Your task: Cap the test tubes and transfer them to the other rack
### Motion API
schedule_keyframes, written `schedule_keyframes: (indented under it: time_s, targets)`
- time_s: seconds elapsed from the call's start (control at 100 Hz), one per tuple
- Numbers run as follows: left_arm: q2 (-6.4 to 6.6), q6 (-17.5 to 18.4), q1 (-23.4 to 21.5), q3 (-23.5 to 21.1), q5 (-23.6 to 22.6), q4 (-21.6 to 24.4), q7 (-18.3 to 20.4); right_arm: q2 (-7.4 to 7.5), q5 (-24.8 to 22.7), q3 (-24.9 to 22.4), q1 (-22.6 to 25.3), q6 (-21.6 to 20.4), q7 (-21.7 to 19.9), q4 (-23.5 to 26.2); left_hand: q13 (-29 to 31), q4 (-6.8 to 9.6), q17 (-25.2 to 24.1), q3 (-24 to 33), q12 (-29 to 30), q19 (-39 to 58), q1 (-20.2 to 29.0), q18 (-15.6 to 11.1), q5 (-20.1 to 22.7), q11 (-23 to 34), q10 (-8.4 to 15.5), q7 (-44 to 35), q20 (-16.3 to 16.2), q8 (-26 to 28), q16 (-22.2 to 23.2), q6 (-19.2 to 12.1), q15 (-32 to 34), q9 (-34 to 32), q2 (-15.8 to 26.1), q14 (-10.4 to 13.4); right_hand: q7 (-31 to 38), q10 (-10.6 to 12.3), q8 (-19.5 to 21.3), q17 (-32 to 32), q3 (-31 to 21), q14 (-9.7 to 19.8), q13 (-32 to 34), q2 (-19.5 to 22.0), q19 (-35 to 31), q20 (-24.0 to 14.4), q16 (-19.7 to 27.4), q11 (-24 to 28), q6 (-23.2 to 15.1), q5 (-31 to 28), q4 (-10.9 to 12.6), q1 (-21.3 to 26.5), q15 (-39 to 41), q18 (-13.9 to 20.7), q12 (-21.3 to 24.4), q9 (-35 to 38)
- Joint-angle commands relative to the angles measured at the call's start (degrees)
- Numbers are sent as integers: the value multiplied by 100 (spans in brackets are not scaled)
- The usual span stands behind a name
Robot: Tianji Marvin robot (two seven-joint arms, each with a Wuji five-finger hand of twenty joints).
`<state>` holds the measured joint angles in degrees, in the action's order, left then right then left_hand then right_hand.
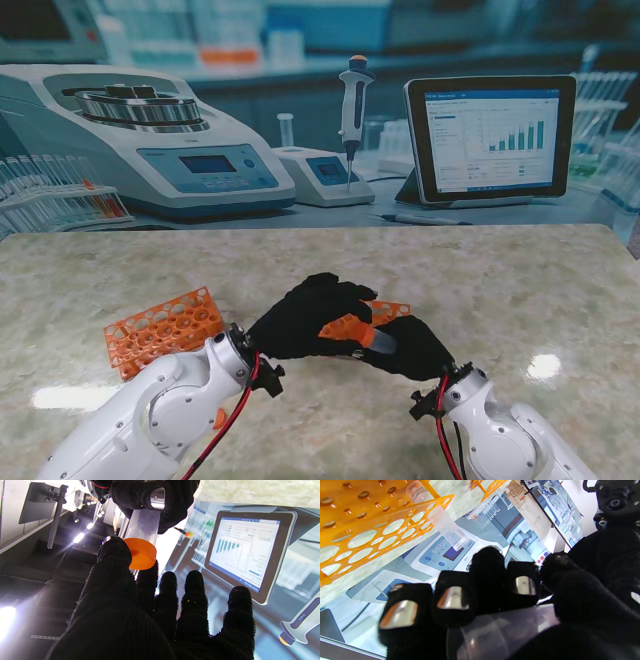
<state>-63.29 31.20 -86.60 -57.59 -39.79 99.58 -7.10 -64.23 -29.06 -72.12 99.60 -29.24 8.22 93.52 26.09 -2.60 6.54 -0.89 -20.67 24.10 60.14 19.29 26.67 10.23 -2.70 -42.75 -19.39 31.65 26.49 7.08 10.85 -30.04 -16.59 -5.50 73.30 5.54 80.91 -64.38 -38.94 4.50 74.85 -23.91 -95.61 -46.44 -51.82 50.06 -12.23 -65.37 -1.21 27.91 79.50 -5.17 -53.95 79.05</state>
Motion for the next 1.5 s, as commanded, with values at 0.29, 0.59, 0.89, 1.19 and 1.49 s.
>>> schedule_keyframes:
  time_s: [0.29, 0.59, 0.89, 1.19, 1.49]
  targets:
    - [-9, 143, -13, -17, -158, -14, -48, -27, -5, 32, 41, 10, -10, 42, 149, 84, -49, 2064, 18, 246, 1335, 131, 852, -35, 65, -148, -117, -78, 52, -1085, 42, -74, -108, 47, 0, -26, 91, -94, -76, 367, 83, 292, -149, -28, -262, 6, -106, -292, -43, 183, 659, -45, -24, 103]
    - [2, 213, -14, -38, -358, -43, -143, -27, -14, 28, 47, 5, -2, 41, 99, 127, -138, 2722, 188, 224, 1012, 133, 802, -145, 126, 546, -170, -256, -61, -1632, -57, -40, -362, -67, -1, -25, 92, -94, -76, 367, 83, 288, -147, -28, -262, 5, -106, -292, -44, 184, 659, -47, -24, 97]
    - [10, 274, -33, -60, -413, -42, -154, -27, -16, 26, 46, 2, -1, 37, 53, 108, -159, 2842, 211, 207, 1009, 98, 774, -149, 217, 776, -200, -402, -78, -1963, -77, 24, -400, -39, -1, -22, 93, -91, -78, 367, 83, 291, -142, -26, -262, 5, -106, -292, -45, 177, 659, -50, -23, 100]
    - [54, 415, -101, -144, -372, 7, 45, -26, -22, 26, 43, -5, -1, 31, -83, 80, -225, 2794, 319, 98, 944, 83, 874, -221, 247, 1076, -165, -764, -200, -2219, -200, 105, -404, -93, -1, -21, 93, -90, -74, 357, 82, 299, -132, -24, -259, 2, -106, -292, -46, 178, 654, -60, -21, 100]
    - [52, 473, -194, -242, -214, 72, 120, -24, -21, 43, 30, -4, -10, 22, -178, 127, -282, 1574, 354, -28, 368, 40, 735, -265, 185, 1542, -166, -1220, -247, -1889, -225, 182, 63, -96, -1, -35, 93, -90, -72, 347, 82, 293, -131, -25, -257, 5, -106, -292, -46, 181, 652, -61, -24, 100]
